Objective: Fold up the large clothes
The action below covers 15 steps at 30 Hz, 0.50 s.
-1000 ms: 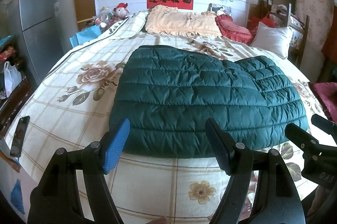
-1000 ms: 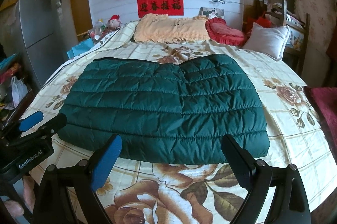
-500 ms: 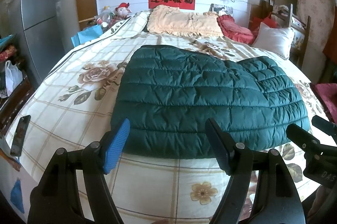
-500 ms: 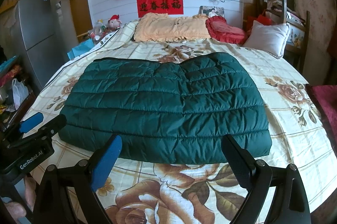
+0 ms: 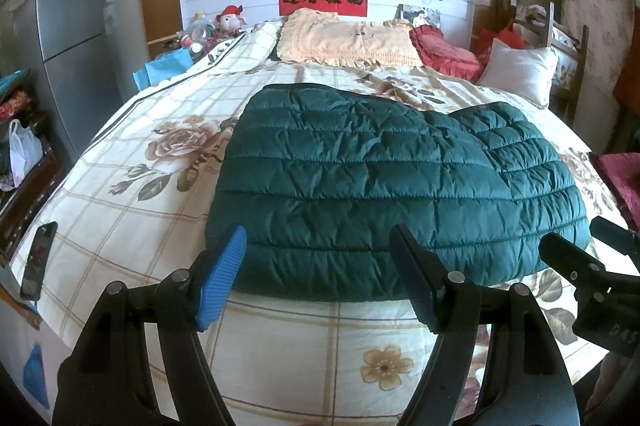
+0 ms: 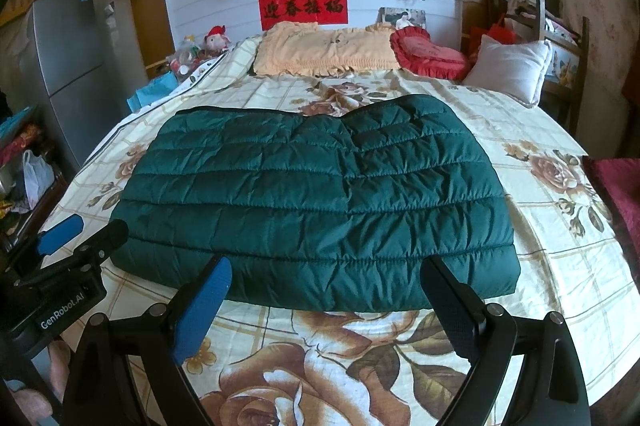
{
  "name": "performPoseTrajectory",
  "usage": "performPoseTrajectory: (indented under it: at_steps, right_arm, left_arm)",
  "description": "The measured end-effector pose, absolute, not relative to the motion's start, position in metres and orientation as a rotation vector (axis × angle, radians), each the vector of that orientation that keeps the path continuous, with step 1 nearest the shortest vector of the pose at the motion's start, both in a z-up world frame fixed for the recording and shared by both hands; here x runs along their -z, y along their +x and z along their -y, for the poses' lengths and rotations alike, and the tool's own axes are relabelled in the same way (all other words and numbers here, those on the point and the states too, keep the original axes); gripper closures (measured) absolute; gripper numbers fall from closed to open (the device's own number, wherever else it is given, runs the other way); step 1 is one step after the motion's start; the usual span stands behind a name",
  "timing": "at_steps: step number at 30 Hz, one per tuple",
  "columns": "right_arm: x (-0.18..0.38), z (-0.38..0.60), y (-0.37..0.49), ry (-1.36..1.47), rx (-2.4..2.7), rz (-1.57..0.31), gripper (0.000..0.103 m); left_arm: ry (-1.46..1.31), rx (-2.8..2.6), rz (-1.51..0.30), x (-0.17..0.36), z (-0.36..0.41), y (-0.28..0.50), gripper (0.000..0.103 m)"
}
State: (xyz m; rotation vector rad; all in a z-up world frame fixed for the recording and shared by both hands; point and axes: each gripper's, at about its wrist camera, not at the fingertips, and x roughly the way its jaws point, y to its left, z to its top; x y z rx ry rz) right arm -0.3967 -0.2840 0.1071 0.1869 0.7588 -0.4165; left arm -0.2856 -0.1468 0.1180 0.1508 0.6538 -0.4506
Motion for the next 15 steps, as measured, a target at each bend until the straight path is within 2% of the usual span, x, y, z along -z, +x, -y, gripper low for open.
performPoseTrajectory:
  at_steps: [15]
  right_arm:
    - [-0.1031,0.2867,-0.3953,0.205,0.416,-0.77,0.009]
  left_arm:
    - [0.156,0.458,-0.637,-0.1122,0.1439,-0.2788,0.028]
